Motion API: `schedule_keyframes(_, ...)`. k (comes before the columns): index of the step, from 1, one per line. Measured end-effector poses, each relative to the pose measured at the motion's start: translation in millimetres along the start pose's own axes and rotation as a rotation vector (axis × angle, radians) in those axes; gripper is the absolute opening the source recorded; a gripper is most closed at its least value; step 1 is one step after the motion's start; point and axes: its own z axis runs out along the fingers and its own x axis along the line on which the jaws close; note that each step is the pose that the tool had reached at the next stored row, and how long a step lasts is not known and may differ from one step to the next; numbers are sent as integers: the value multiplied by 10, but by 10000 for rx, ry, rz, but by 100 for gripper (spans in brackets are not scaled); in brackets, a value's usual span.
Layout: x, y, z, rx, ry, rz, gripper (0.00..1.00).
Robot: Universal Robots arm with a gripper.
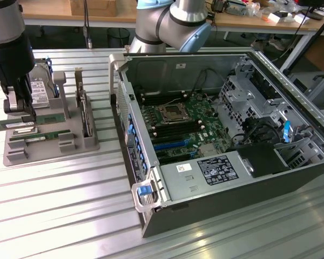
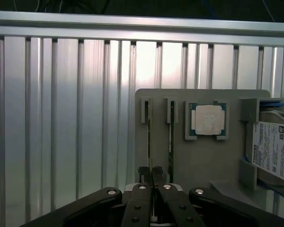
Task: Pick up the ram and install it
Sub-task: 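Pick up the ram and move it above insertion slot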
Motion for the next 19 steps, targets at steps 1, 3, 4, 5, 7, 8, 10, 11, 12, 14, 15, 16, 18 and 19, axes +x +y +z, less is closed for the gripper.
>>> schedule_keyframes(1, -1, 1, -32, 1, -1, 1, 12)
schedule_keyframes(3, -1, 2, -76, 0, 0, 0, 12)
schedule_keyframes(4, -1, 3, -97, 0, 0, 0, 12)
schedule_keyframes(5, -2, 3, -111, 0, 1, 0, 12)
schedule_keyframes(7, -2, 4, -148, 0, 0, 0, 12)
schedule_keyframes(8, -3, 5, -168, 0, 0, 0, 12)
schedule_keyframes(10, -3, 6, -207, -1, 0, 0, 12)
schedule_keyframes(11, -3, 6, -216, 0, 0, 0, 12)
schedule_keyframes(12, -3, 6, -226, 0, 0, 0, 12)
schedule_keyframes(14, -4, 7, -264, -1, 1, 0, 12)
schedule_keyframes(15, -4, 8, -288, 0, -1, 0, 12)
schedule_keyframes(16, -5, 9, -317, 0, 0, 0, 12)
schedule_keyframes(18, -5, 10, -354, 0, 0, 0, 12)
schedule_keyframes(19, -6, 10, -372, 0, 0, 0, 12)
